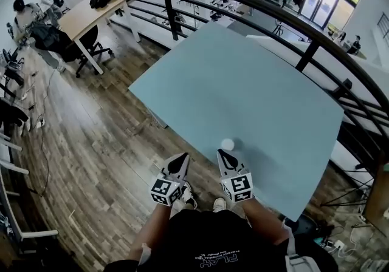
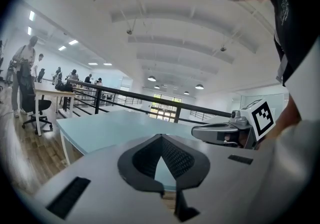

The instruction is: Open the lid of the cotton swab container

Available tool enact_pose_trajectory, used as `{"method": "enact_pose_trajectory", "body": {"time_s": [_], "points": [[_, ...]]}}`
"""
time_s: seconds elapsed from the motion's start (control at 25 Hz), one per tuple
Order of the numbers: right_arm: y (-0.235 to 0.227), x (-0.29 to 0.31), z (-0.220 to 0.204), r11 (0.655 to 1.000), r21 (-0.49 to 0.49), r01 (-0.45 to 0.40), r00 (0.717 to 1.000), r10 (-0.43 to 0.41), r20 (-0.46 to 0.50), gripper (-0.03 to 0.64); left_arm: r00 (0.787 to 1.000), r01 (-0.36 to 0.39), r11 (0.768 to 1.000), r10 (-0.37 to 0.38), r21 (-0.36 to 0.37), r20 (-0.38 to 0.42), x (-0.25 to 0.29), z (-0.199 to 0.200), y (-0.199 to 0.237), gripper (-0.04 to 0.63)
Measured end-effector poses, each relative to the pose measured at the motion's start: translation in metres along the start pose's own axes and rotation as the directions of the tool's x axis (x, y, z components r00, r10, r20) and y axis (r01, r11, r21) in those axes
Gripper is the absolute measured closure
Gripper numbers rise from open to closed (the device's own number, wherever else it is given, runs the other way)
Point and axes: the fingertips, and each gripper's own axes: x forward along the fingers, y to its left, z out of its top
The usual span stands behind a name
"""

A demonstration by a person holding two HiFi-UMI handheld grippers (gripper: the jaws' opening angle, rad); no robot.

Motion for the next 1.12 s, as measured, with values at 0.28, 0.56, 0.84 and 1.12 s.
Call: {"method": "enact_pose_trajectory", "body": {"time_s": [0.28, 0.56, 0.84, 1.12], "points": [[-0.011, 0.019, 0.012, 0.999, 0.018, 0.048, 0.999, -0.047, -0.005, 0.597, 0.998, 0.056, 0.998, -0.056, -0.008, -0.021, 0.018, -0.001, 0.018, 0.583], [-0.01, 0.034, 0.02, 0.991, 0.026, 0.128, 0.992, -0.128, -0.002, 0.597, 0.992, 0.124, 0.992, -0.124, 0.008, -0.018, 0.025, 0.013, 0.039, 0.583], [-0.011, 0.056, 0.04, 0.976, 0.054, 0.21, 0.976, -0.213, 0.044, 0.597, 0.976, 0.218, 0.975, -0.218, 0.034, -0.018, 0.034, 0.019, 0.06, 0.583], [-0.027, 0.042, 0.037, 0.952, 0.065, 0.3, 0.953, -0.302, 0.028, 0.596, 0.965, 0.262, 0.964, -0.261, 0.042, -0.025, 0.04, 0.032, 0.064, 0.583]]}}
